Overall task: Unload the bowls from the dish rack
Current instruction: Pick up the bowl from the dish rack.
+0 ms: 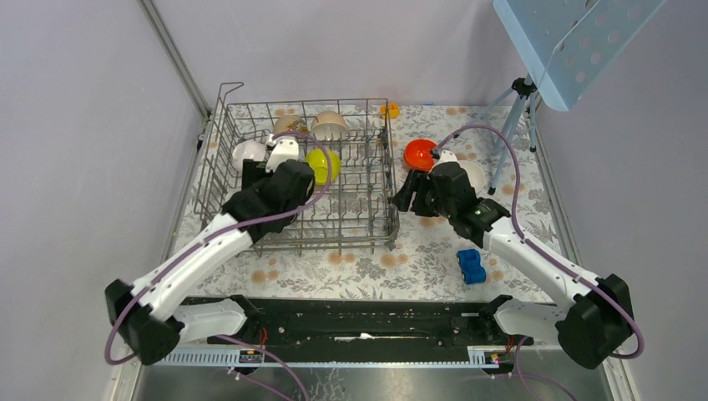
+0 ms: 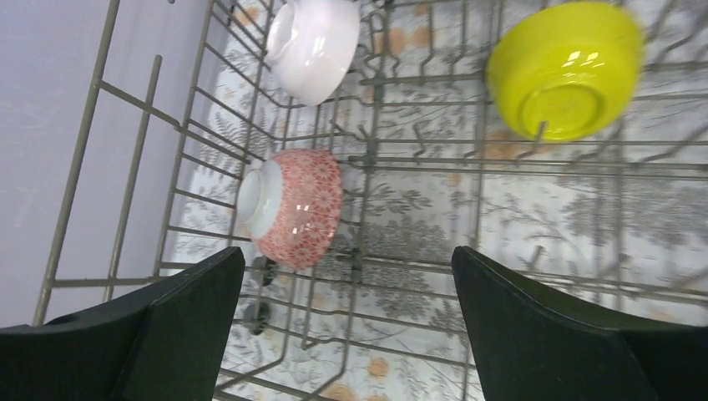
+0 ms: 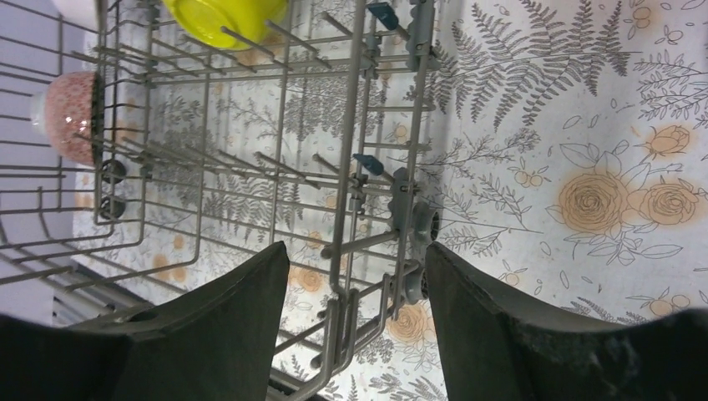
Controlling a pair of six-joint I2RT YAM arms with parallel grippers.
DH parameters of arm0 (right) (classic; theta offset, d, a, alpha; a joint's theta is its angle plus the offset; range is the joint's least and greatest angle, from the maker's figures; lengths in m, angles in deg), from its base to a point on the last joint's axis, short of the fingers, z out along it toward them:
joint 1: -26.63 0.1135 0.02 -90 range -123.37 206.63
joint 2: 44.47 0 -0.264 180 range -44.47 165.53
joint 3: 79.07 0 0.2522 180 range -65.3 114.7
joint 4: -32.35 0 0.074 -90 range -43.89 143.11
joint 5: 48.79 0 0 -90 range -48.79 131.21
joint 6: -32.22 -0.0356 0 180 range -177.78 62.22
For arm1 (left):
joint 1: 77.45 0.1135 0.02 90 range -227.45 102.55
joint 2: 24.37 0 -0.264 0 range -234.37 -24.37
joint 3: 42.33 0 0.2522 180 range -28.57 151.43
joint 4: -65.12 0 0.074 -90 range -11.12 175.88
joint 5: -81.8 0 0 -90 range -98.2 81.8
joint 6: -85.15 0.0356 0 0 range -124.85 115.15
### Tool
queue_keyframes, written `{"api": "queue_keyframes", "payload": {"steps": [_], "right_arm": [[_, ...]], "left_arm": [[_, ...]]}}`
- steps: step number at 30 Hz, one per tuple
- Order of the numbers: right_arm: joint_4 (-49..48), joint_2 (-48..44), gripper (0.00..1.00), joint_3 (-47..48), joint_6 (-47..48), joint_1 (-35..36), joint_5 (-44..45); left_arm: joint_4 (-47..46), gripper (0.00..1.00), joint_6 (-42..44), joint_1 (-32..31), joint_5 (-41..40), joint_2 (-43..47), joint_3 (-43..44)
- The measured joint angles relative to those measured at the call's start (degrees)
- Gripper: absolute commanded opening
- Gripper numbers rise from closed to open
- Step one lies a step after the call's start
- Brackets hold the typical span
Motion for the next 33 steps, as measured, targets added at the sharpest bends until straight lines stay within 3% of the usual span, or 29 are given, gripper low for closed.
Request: {"api": "queue_keyframes", "payload": {"steps": [8,19,33], "right_arm": [[-0.55,-7.52,0.69,-4.87,-0.02,0.00,-2.95],[-2.29,-11.52,0.69,-10.43,-0.04,0.00,-5.77],[-6.08,-11.78,0.69,-13.40,-1.44,0.00,-8.33]], "left_arm": [[-1.81,0.92,8.35,9.07,-0.87,-13.05,3.65],[-7.54,0.85,12.28,18.80,2.14,-21.59,3.13],[-9.53,0.82,10.95,21.86,5.38,-29.44,1.81]]}}
